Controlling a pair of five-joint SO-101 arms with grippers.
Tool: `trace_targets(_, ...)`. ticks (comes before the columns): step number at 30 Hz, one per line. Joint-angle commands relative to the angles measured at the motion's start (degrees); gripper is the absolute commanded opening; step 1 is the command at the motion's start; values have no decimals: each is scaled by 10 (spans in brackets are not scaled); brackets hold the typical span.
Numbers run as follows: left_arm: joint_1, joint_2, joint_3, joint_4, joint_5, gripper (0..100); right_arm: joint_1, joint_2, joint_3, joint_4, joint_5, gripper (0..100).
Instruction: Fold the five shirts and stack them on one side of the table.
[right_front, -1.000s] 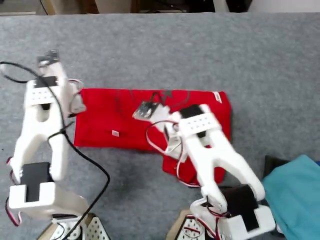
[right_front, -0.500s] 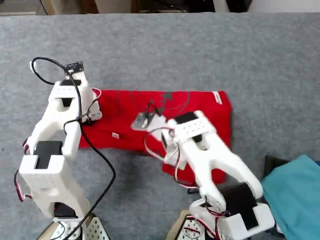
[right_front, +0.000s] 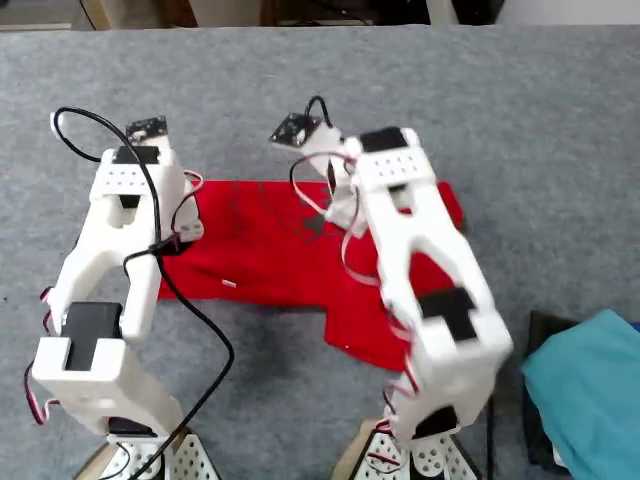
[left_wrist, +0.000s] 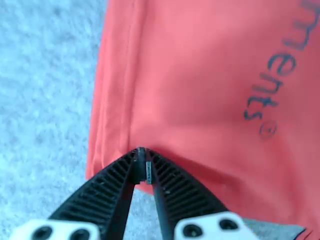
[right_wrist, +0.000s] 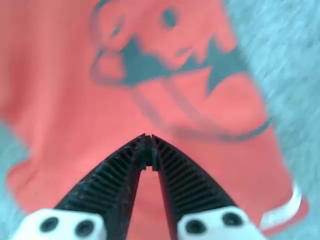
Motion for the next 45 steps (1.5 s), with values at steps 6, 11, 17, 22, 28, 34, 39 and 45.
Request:
trace_targets(6,2,-29,102,-65,-20,18,15,256,-418,121,-43,5)
trace_targets(11,-25,-44,111,-42,-31,18,15,351,-596,198,-42,5)
trace_targets(17,-33,-144,142,21,-45,18,14,468,-699,229,-45,5)
trace_targets(22,-10,-265,279,25,-99,18,15,496,-765,245,-62,5)
trace_targets(28,-34,-390,314,-12,-158,18,16,505,-780,244,-65,5)
trace_targets(34,-18,-367,269,-145,-63,18,14,507,-778,255,-65,5)
trace_targets(39,13,-255,271,-193,-55,18,14,507,-777,258,-65,5)
trace_targets(45,15,-106,265,-237,-59,18,14,507,-776,258,-65,5)
